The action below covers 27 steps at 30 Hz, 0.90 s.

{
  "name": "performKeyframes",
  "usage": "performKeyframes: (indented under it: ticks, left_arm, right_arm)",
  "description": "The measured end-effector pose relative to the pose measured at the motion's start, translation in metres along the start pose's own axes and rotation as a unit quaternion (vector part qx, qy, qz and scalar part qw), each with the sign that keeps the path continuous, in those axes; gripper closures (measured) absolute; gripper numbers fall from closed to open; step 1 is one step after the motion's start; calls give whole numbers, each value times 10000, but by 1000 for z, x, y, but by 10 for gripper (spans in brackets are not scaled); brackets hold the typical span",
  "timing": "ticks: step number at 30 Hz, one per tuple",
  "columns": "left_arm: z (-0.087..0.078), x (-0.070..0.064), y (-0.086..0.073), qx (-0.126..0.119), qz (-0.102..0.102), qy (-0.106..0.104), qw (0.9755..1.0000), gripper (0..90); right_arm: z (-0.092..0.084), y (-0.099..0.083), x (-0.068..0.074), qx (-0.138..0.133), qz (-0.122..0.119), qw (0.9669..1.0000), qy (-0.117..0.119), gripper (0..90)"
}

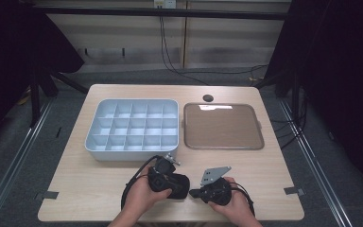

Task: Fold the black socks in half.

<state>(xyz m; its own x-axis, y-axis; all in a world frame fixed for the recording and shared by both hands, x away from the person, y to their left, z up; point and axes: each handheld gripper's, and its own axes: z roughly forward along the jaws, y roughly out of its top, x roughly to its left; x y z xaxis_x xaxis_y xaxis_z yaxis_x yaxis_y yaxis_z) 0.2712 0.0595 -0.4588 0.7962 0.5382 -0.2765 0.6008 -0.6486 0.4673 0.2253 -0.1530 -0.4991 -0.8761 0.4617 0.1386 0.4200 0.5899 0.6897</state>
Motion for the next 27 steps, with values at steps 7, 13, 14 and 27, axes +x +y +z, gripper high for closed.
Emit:
performKeyframes:
  ticks: [7, 13, 14, 27]
  left_arm:
    - [-22, 8, -4, -203, -122, 53, 9997, 503]
    - [-34, 19, -13, -292, -266, 221, 9990, 470]
    - [-36, 21, -15, -287, -263, 273, 9989, 470]
    - [-57, 48, -46, -433, -724, 440, 9955, 449]
  right_arm:
    - [0, 0, 0, -9, -12, 10000, -24, 900]
    - [0, 1, 1, 29, -29, 10000, -43, 900]
    - [0, 1, 1, 16, -45, 10000, -40, 900]
    - [-6, 1, 0, 31, -98, 9999, -138, 899]
